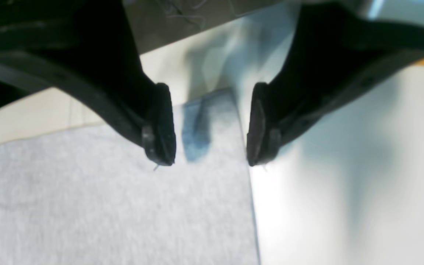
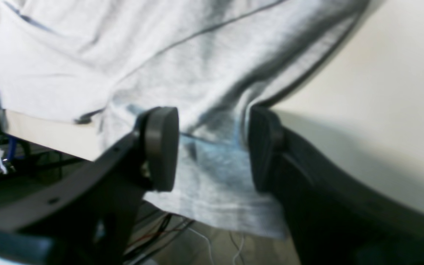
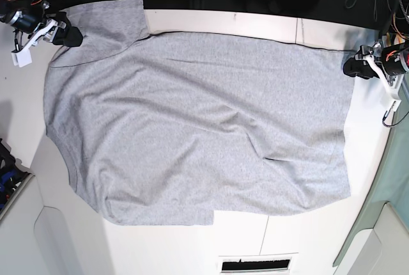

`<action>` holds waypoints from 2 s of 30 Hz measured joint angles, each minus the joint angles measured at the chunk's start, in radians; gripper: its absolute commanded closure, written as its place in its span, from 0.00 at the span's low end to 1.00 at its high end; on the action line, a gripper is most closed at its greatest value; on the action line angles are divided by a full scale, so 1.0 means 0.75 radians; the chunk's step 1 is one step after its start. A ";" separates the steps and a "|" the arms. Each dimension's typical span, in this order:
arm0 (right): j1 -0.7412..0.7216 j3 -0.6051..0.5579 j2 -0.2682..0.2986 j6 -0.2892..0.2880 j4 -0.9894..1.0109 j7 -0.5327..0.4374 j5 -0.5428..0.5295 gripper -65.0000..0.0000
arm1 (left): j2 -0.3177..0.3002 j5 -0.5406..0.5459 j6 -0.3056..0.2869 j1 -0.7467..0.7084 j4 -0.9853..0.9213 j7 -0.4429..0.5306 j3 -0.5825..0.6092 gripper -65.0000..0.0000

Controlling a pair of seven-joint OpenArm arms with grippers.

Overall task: Layout the t-shirt on the table in an organized manner, then fold the t-shirt properly
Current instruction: 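Lift the shoulder edge with both grippers and fold it over the body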

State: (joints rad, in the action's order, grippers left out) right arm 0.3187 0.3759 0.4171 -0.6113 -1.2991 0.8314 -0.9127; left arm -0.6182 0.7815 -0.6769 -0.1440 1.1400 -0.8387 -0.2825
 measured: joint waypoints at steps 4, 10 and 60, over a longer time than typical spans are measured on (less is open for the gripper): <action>0.000 -0.002 -0.019 0.001 -0.022 0.005 0.003 0.52 | -0.001 -0.002 0.015 0.008 -0.017 0.010 -0.001 0.46; 0.000 -0.007 -0.028 -0.001 -0.026 0.010 0.000 0.52 | 0.000 -0.066 0.072 0.013 -0.044 0.072 -0.004 0.46; 0.068 0.367 -0.027 0.009 -0.476 0.109 -0.003 1.00 | -0.026 0.553 -0.017 -0.082 0.153 -0.238 -0.103 1.00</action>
State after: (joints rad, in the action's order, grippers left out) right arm 0.3695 0.6510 0.3969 -0.6048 -1.6558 0.9134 -0.9150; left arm -0.6376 1.1961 -0.6895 -0.2058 1.2549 -1.0172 -0.3599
